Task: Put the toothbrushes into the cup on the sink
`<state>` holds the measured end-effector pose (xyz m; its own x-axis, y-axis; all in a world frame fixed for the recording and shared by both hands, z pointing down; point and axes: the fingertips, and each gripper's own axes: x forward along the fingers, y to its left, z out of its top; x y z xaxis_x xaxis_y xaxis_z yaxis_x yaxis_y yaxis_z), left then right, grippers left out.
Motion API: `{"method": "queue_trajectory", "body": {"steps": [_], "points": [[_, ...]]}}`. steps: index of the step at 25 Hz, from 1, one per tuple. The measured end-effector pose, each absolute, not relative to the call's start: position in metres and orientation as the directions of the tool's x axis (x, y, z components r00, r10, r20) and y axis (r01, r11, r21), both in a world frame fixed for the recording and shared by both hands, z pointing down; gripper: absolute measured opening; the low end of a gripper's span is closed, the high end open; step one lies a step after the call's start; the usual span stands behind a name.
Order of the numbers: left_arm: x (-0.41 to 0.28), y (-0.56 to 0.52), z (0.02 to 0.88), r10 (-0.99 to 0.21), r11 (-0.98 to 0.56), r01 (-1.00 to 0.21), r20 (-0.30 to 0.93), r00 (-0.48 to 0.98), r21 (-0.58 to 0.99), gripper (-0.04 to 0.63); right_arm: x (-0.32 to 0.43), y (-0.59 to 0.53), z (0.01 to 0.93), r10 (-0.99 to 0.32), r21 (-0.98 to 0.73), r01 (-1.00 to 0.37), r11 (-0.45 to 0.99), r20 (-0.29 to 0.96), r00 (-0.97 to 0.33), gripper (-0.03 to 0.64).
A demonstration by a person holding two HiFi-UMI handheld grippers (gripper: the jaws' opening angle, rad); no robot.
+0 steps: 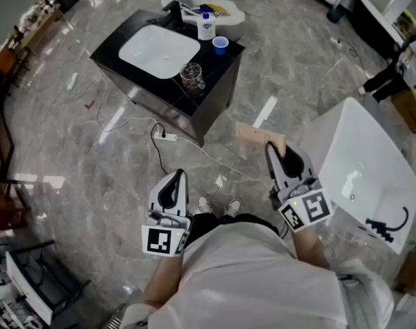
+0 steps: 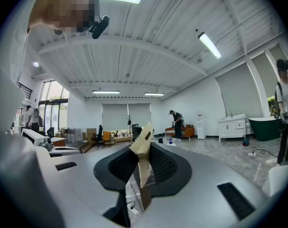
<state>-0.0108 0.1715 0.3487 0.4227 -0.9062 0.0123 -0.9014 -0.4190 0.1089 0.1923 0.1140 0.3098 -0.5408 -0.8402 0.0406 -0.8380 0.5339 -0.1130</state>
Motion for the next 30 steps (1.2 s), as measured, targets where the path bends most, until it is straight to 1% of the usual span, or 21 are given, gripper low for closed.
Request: {"method": "queue_trajectory", "body": {"steps": [12, 25, 30], "points": [[-0.025, 0.179, 0.354, -0.922, -0.382, -0.918, 0.030, 0.387, 0.111, 0.003, 0.178, 0.115, 0.312, -0.814, -0.120, -0.813, 0.570, 0.049, -0.579, 0.094], [-0.016, 0.184, 0.349, -0.951, -0.307, -0.947, 0.006, 0.309, 0.095, 0.003, 0.198, 0.120, 0.313, -0.782, -0.155, -0.774, 0.615, 0.009, -0.623, 0.094], [-0.020, 0.186, 0.344, -0.960, -0.279, -0.956, -0.008, 0.279, 0.090, 0.003, 0.191, 0.121, 0.311, -0.758, -0.149, -0.751, 0.643, 0.011, -0.652, 0.094]]}}
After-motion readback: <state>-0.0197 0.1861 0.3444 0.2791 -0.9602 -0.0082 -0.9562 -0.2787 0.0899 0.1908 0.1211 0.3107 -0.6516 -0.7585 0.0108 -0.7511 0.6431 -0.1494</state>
